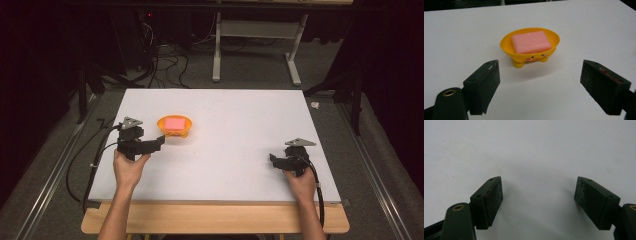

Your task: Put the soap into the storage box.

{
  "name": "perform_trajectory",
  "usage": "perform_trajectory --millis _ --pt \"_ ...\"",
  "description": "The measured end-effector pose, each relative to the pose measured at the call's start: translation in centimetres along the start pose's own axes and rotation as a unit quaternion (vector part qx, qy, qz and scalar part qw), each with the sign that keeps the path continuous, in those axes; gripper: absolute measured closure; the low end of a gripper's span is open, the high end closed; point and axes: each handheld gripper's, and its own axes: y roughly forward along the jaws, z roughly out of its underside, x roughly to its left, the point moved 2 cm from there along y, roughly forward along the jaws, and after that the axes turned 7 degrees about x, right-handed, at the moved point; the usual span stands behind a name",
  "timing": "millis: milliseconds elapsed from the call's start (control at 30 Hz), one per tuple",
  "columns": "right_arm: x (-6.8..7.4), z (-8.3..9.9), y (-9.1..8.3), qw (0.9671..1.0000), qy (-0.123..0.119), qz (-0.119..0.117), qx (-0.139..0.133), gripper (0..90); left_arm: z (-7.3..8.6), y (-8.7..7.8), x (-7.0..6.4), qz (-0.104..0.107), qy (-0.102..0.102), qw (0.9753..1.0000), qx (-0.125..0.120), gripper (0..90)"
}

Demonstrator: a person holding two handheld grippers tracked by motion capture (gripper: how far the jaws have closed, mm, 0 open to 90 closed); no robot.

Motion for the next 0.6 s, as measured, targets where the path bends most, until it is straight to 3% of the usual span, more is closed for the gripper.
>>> perform_trajectory --millis 300,600 --pt "0.0 0.0 0.0 1.0000 0.000 0.000 0.000 23.2 0.7 0.0 -0.6 -0.003 0.014 0.9998 0.011 16.8" --pt "0.0 0.0 0.0 1.0000 0.000 0.000 0.000 23.3 1.6 0.1 -0.9 0.008 0.019 0.9996 0.018 16.9"
